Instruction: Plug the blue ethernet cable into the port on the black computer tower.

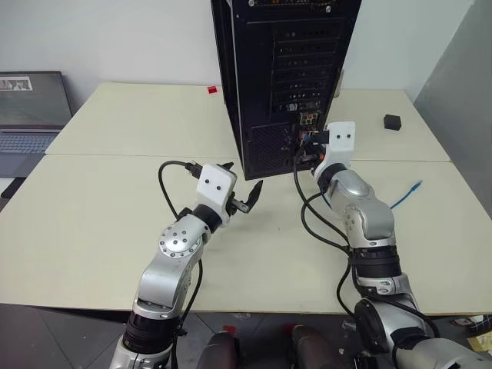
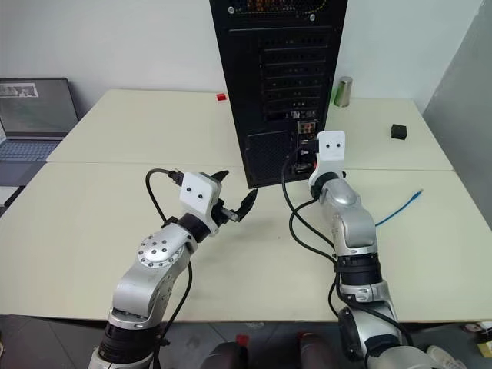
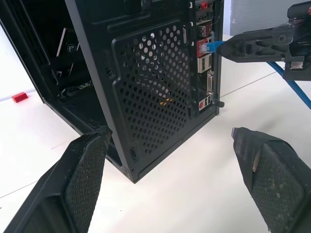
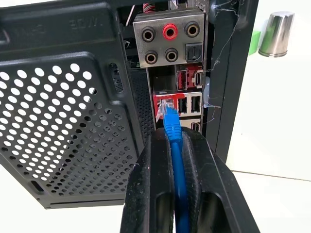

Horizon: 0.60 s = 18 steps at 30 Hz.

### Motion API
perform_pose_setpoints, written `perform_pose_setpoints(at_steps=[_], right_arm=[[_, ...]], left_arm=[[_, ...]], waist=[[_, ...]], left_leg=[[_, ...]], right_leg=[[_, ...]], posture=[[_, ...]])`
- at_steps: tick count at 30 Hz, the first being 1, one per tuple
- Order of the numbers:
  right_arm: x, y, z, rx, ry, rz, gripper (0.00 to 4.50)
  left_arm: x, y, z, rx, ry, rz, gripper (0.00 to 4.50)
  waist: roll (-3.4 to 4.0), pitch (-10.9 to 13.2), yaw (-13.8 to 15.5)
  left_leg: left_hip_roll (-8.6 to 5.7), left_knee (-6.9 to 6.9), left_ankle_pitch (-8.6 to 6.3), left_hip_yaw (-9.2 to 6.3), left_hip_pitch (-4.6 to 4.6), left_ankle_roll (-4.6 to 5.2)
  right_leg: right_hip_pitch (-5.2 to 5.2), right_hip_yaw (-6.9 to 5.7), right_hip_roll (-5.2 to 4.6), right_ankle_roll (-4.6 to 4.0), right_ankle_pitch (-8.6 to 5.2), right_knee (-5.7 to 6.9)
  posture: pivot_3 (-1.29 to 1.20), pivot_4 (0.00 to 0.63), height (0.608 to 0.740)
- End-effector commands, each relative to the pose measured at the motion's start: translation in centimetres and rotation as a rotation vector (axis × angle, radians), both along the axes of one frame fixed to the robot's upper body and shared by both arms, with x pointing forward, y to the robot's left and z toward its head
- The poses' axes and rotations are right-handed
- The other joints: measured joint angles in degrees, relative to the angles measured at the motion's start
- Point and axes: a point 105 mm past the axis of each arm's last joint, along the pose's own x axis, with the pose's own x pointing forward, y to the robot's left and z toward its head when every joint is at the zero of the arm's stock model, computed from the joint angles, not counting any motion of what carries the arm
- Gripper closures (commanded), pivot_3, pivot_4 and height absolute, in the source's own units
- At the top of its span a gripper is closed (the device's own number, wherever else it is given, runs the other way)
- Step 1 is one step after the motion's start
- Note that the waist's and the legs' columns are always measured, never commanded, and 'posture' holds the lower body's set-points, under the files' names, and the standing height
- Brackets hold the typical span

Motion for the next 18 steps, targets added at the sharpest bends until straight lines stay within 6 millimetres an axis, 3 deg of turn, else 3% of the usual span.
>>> perform_pose_setpoints(at_steps=[1, 12, 18], right_arm=[[-0.2, 0.6, 2.1, 0.062, -0.041, 0.021, 4.5], [-0.5, 2.3, 3.4, 0.107, -0.031, 0.085, 4.5], [-0.3, 2.2, 3.9, 0.057, -0.062, 0.073, 4.5]], left_arm=[[-0.3, -0.1, 1.3, -0.01, -0.058, -0.012, 0.27], [-0.3, -0.1, 1.3, -0.013, -0.059, -0.008, 0.27], [-0.2, -0.1, 1.3, -0.013, -0.06, -0.005, 0.27]], waist=[[0.0, 0.0, 0.0], [0.02, 0.0, -0.3], [0.04, 0.0, -0.8]], left_leg=[[0.0, 0.0, 0.0, 0.0, 0.0, 0.0], [0.02, -0.01, 0.01, 0.01, 0.01, 0.0], [0.03, -0.02, 0.01, 0.07, -0.08, 0.0]], right_leg=[[0.0, 0.0, 0.0, 0.0, 0.0, 0.01], [-0.03, 0.01, 0.01, 0.0, 0.0, 0.03], [-0.17, 0.04, 0.01, -0.01, 0.0, 0.06]], posture=[[0.0, 0.15, 0.74], [0.0, 0.15, 0.74], [0.0, 0.15, 0.74]])
